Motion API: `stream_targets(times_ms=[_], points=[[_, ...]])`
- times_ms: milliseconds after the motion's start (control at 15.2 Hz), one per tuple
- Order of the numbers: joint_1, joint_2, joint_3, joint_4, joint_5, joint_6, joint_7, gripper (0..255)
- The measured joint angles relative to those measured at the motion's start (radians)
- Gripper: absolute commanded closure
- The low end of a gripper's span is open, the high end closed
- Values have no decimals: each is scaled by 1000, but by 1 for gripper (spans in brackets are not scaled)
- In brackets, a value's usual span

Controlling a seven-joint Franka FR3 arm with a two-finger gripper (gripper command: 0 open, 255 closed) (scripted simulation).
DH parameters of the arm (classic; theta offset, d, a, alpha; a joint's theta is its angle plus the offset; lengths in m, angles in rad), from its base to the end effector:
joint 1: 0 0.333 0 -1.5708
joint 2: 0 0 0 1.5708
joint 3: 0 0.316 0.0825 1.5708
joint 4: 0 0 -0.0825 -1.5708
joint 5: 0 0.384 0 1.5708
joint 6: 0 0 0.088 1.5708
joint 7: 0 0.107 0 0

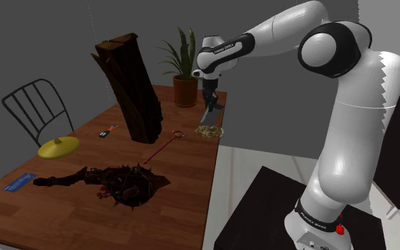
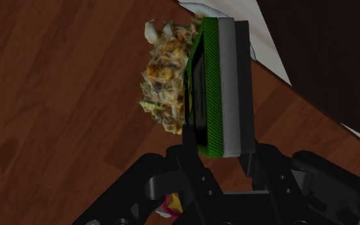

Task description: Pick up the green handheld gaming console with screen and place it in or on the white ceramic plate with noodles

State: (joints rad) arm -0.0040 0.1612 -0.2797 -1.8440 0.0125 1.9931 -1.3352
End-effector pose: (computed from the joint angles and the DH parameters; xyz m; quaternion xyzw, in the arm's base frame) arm 0.5793 -0.1610 0.4404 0.8653 0.5010 -0.0139 0.0093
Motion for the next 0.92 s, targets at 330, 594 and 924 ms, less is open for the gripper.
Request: stream_targets(times_ms=[330, 594, 924], points=[[0, 3, 0, -2, 1, 3, 0, 255], [0, 3, 0, -2, 1, 4, 0, 0], [2, -9, 0, 27, -3, -36, 4, 0]])
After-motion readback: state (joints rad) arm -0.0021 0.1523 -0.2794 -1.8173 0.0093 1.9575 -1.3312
